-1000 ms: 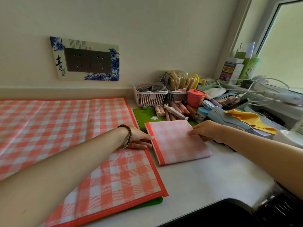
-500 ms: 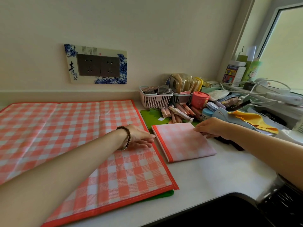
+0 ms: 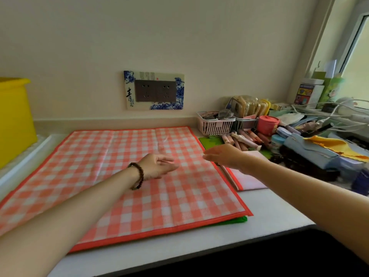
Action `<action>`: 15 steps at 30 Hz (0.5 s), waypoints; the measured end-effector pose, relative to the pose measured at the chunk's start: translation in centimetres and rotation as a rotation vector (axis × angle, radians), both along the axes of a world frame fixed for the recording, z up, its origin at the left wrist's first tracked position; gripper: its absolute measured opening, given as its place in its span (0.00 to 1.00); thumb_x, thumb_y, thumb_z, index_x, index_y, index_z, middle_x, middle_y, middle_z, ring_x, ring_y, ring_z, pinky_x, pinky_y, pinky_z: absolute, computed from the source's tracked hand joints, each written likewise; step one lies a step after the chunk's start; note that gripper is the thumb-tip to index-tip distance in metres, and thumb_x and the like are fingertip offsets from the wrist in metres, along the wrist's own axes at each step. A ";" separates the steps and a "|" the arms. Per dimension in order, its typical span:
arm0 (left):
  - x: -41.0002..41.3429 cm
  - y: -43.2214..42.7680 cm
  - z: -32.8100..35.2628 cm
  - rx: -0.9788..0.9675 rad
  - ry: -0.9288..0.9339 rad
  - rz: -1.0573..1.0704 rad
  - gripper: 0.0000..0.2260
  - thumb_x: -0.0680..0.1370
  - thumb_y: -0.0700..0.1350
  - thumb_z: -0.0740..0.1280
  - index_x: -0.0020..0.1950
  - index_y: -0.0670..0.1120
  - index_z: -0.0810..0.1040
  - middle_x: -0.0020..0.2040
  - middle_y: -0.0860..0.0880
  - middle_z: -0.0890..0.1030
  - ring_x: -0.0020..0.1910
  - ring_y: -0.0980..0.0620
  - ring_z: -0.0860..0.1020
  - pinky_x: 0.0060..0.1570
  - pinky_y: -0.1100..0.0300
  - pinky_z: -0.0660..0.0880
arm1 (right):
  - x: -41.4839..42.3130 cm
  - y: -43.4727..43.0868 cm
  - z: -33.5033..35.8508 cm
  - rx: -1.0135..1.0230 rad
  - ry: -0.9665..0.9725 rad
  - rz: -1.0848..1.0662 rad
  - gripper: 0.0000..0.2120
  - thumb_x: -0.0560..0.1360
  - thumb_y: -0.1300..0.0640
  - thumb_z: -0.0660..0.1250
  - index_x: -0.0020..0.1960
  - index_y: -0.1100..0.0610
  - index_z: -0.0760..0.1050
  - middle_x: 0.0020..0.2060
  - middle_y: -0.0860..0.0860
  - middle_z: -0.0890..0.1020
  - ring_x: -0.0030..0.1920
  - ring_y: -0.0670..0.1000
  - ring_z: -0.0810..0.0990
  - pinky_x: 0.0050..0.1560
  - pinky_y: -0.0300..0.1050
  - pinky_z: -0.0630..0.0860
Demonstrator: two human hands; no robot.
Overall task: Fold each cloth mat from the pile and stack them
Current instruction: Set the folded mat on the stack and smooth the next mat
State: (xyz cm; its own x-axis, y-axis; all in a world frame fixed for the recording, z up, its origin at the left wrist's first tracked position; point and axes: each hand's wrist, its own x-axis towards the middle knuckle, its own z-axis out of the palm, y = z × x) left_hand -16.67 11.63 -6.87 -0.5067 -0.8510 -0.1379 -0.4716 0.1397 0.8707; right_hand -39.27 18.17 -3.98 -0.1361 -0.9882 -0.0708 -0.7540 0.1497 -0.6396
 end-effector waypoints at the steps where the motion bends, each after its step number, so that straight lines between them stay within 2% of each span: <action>1: 1.4 0.2 -0.1 -0.054 -0.030 0.001 0.20 0.72 0.55 0.71 0.62 0.51 0.75 0.58 0.51 0.79 0.55 0.55 0.77 0.55 0.61 0.75 | 1.3 -0.3 -0.6 -0.044 0.046 0.046 0.22 0.76 0.49 0.65 0.67 0.56 0.72 0.66 0.51 0.75 0.64 0.51 0.73 0.63 0.42 0.68; 5: 7.7 1.1 -0.7 -0.219 -0.190 -0.009 0.26 0.70 0.60 0.69 0.65 0.53 0.73 0.64 0.54 0.74 0.60 0.57 0.73 0.59 0.62 0.69 | 7.2 0.1 -2.6 -0.109 0.057 0.180 0.24 0.74 0.48 0.68 0.68 0.52 0.70 0.68 0.49 0.72 0.68 0.51 0.70 0.66 0.44 0.66; 9: 13.0 2.4 -1.9 -0.294 -0.354 -0.035 0.47 0.54 0.79 0.62 0.68 0.57 0.69 0.69 0.56 0.69 0.66 0.58 0.68 0.67 0.59 0.66 | 12.1 1.2 -4.3 -0.097 0.074 0.312 0.27 0.73 0.46 0.69 0.70 0.48 0.67 0.70 0.47 0.69 0.70 0.49 0.67 0.71 0.49 0.63; 15: 18.3 4.7 -3.0 -0.356 -0.450 -0.126 0.48 0.56 0.80 0.58 0.72 0.60 0.63 0.74 0.58 0.62 0.71 0.59 0.61 0.71 0.59 0.59 | 17.0 3.3 -5.9 -0.113 0.062 0.428 0.27 0.74 0.46 0.68 0.71 0.48 0.66 0.70 0.43 0.68 0.70 0.43 0.65 0.71 0.38 0.60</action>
State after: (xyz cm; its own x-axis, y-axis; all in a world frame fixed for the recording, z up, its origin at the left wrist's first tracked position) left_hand 1.66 16.32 -9.84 -0.5651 -0.8212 -0.0795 -0.7445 0.4661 0.4781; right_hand -22.23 21.47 -9.86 0.2860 -0.9575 0.0365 -0.7705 -0.2525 -0.5853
